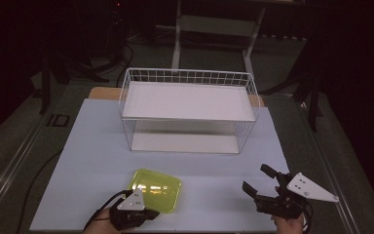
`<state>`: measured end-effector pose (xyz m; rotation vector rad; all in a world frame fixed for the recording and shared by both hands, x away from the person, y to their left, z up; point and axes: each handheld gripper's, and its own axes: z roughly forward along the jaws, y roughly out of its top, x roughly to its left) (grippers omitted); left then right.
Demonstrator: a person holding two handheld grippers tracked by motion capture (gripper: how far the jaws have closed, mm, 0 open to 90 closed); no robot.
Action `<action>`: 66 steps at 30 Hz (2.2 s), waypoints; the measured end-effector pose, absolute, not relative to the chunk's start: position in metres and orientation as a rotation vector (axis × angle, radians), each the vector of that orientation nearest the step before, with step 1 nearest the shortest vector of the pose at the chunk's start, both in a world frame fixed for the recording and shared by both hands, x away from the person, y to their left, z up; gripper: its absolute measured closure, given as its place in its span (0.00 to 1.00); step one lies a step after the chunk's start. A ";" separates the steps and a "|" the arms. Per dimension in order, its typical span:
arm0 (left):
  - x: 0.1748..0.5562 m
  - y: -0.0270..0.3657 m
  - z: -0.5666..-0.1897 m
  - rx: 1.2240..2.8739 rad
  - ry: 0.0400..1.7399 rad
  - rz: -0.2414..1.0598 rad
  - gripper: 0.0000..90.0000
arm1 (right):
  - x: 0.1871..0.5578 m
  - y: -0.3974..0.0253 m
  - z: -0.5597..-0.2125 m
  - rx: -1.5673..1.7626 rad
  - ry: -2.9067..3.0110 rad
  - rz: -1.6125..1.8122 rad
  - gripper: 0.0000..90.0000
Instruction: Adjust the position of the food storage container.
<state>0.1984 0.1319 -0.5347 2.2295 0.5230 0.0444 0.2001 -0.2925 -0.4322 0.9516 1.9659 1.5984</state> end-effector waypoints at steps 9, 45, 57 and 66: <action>0.197 0.125 -0.531 2.235 0.494 0.015 1.00 | 0.200 -0.293 -0.432 0.951 1.966 1.607 0.15; 0.232 0.212 -0.531 2.189 0.841 0.171 1.00 | 0.202 -0.288 -0.434 0.907 2.018 1.644 0.15; 0.237 0.184 -0.535 2.196 0.801 0.099 1.00 | 0.202 -0.289 -0.434 0.902 2.013 1.646 0.15; 0.242 0.159 -0.536 2.187 0.753 0.037 1.00 | 0.203 -0.288 -0.436 0.894 2.020 1.617 0.15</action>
